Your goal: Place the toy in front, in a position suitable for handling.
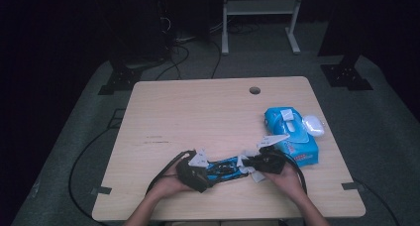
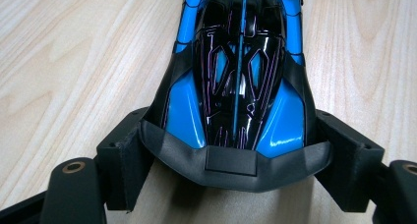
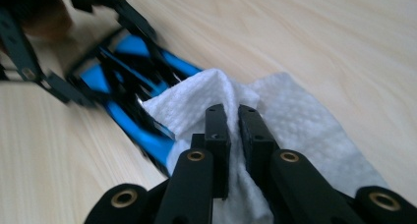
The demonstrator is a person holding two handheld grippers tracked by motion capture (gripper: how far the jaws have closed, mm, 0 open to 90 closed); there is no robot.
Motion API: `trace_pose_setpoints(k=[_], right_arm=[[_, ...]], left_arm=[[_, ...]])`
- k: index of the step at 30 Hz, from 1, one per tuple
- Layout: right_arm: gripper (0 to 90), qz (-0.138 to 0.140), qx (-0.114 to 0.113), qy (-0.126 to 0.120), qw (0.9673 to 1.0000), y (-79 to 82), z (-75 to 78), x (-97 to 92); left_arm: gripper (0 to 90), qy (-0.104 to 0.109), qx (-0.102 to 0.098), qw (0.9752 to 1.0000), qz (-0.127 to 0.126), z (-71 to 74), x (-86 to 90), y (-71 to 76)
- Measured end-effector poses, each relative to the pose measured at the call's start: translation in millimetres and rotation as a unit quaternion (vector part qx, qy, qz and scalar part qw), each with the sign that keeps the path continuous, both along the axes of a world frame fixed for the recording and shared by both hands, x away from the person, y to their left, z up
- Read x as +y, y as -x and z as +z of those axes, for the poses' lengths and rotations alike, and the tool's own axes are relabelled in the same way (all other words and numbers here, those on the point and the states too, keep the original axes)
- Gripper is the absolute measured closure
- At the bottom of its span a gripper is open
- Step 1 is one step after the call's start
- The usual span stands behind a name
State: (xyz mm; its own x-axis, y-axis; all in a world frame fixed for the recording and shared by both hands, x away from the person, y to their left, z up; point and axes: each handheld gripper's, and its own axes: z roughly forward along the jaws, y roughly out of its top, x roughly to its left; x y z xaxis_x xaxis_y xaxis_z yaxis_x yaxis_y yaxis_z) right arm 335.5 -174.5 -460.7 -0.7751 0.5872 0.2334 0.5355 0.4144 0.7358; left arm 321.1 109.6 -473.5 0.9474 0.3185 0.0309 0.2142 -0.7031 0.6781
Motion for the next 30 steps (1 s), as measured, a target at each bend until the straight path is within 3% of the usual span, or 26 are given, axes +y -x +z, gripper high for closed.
trace_pose_setpoints(k=[4,6,8,11,13,14,17,19,24,26,28,30], right_arm=[[83.1,0.014,-0.019,0.007,0.9997,-5.9,1.4,25.2],[83.3,0.012,-0.015,0.003,0.9998,-10.8,1.0,27.2],[83.4,0.009,-0.012,-0.006,0.9999,-13.5,0.2,21.3],[83.3,-0.017,-0.017,0.024,0.9994,-12.6,-2.1,6.0],[83.4,-0.022,0.007,0.007,0.9997,-10.9,-7.1,-5.0],[83.5,-0.021,0.003,0.008,0.9997,-8.3,-7.2,-6.8],[83.5,0.005,0.003,0.004,1.0,1.1,-2.0,-1.0],[83.5,0.026,-0.005,0.018,0.9995,8.1,0.0,6.0],[83.2,0.034,0.006,0.015,0.9993,5.6,-0.6,2.9],[79.4,0.04,-0.006,0.029,0.9987,9.0,1.2,5.7],[69.4,0.05,-0.015,0.031,0.9982,11.6,4.8,8.6],[66.3,0.056,-0.028,0.029,0.9976,14.2,11.7,9.6]], left_arm=[[23.6,-0.001,0.001,1.0,-0.001,0.1,0.6,-0.1],[23.7,0.0,0.001,1.0,0.0,0.0,0.7,0.0],[23.6,-0.001,0.001,1.0,-0.001,0.2,0.7,-0.1],[23.7,0.0,0.001,1.0,-0.001,0.1,0.9,-0.1],[23.7,-0.001,0.0,1.0,-0.001,0.2,0.6,0.1],[23.7,-0.001,0.0,1.0,-0.001,0.2,0.6,0.1],[23.7,-0.002,0.0,1.0,-0.001,0.4,0.6,0.2],[23.7,-0.001,0.0,1.0,-0.001,0.4,0.7,0.1],[23.6,-0.001,0.0,1.0,-0.001,0.3,0.6,0.2],[23.7,-0.001,0.0,1.0,-0.002,0.4,0.8,0.0],[23.7,-0.001,0.0,1.0,-0.002,0.4,0.9,-0.1],[23.7,-0.001,0.0,1.0,-0.002,0.4,0.9,-0.1]])
